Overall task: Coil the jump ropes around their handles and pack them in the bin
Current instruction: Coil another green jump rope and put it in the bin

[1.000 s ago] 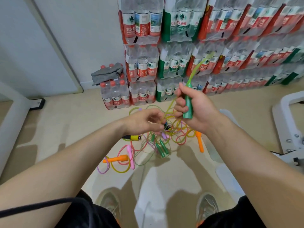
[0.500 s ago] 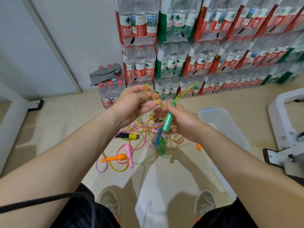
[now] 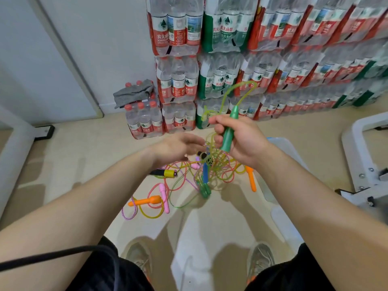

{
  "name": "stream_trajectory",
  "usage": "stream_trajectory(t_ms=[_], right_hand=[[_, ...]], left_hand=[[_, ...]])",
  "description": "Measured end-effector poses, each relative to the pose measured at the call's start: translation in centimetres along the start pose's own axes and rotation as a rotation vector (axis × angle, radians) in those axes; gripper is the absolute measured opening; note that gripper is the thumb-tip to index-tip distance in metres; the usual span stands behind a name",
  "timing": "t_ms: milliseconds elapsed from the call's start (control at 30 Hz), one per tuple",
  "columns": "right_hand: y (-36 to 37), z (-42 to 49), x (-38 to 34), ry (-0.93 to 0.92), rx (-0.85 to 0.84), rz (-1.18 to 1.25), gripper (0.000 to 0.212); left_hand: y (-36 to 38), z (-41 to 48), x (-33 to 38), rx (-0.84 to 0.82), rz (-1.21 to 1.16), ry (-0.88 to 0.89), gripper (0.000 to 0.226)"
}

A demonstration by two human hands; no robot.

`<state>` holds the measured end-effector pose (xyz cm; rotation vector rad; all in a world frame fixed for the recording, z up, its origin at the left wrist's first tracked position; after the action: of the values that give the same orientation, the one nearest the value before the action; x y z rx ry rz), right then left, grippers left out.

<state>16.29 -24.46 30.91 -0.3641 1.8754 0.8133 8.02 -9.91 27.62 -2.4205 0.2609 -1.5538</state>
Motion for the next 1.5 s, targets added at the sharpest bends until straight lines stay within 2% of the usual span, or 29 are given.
stream_trajectory(t_ms=[33, 100, 200, 233, 267, 333, 433, 500, 600, 667, 767, 833, 933, 1033, 1133, 1200, 1300, 1367, 1433, 1500], right_hand=[[0.1, 0.0, -0.2, 0.01, -0.001, 0.045, 0.016], [0.3, -0.2, -0.7, 0.029, -0.013, 0.111, 0.016], [0.6, -0.3, -1.1, 0.059, -0.05, 0.182, 0.015], [0.7, -0.3, -1.2, 0.068, -0.059, 0.193, 0.015], [0.8, -0.4, -1.2, 0.076, -0.069, 0.198, 0.015], [1.0, -0.6, -1.1, 0.09, -0.103, 0.188, 0.015], [0.9, -0.6, -1.2, 0.088, -0.125, 0.156, 0.018], [0.3, -0.3, -1.7, 0.043, -0.068, 0.157, 0.023], [-1.9, 0.7, -2.1, -0.018, 0.097, 0.164, 0.028], [-3.2, 1.0, -1.2, 0.037, 0.177, 0.029, 0.025], [-3.1, 0.5, 1.6, 0.205, 0.076, -0.27, 0.024], [-2.1, 0.0, 2.9, 0.24, -0.008, -0.38, 0.023], [-1.3, 0.0, 3.2, 0.127, -0.031, -0.479, 0.014], [-1.4, 0.1, 3.0, 0.029, -0.008, -0.626, 0.009], [-1.3, 0.3, 2.7, -0.018, -0.006, -0.67, 0.013], [-1.0, 0.2, 2.1, -0.03, 0.004, -0.57, 0.015], [-0.8, 0.2, 0.8, -0.045, 0.039, -0.307, 0.019], [-0.5, 0.1, 0.2, -0.038, 0.029, -0.171, 0.02], [-0.3, -0.1, -0.2, -0.019, 0.013, -0.045, 0.019], [-0.2, -0.2, -0.7, -0.007, 0.001, 0.078, 0.017]], left_hand=[[0.8, 0.2, -0.3, -0.076, 0.097, 0.056, 0.044], [2.0, 0.7, -0.8, -0.066, 0.284, 0.178, 0.038], [1.9, 1.3, -0.6, 0.241, 0.394, 0.311, 0.01], [1.5, 1.3, -0.4, 0.304, 0.358, 0.321, 0.013], [1.2, 1.4, -0.1, 0.295, 0.322, 0.318, 0.023], [1.1, 1.3, 0.1, 0.168, 0.358, 0.317, 0.032], [1.7, 1.3, -0.1, 0.074, 0.486, 0.307, 0.013], [1.7, 1.4, -0.2, 0.097, 0.382, 0.267, 0.017], [1.3, 0.7, 0.7, 0.126, -0.017, 0.157, 0.026], [0.5, 0.1, 1.7, 0.173, -0.181, 0.142, 0.025], [-0.6, -0.4, 2.5, 0.215, -0.414, 0.136, 0.021], [-1.2, -0.5, 2.8, 0.259, -0.562, 0.129, 0.02], [-1.9, -0.6, 2.9, 0.313, -0.72, 0.11, 0.02], [-1.5, -0.5, 2.8, 0.34, -0.765, 0.108, 0.02], [-1.3, -0.5, 2.9, 0.384, -0.758, 0.163, 0.018], [-1.6, -0.5, 3.0, 0.403, -0.725, 0.193, 0.022], [-1.6, -0.6, 2.5, 0.428, -0.425, 0.17, 0.025], [-0.7, -0.6, 2.3, 0.431, -0.195, 0.21, 0.017], [0.5, -0.4, 2.0, 0.294, -0.04, 0.251, 0.01], [2.2, 0.0, 1.4, 0.031, 0.106, 0.242, 0.019]])
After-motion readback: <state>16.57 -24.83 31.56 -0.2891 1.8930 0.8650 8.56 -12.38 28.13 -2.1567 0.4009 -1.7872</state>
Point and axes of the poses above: each hand's wrist, its own z-axis towards the middle knuckle, its own y-axis out of the palm, x = y × z, the point moved 3 cm from there along z, towards the middle knuckle, and after that the axes turned 1 degree about x, right-handed, at the moved point
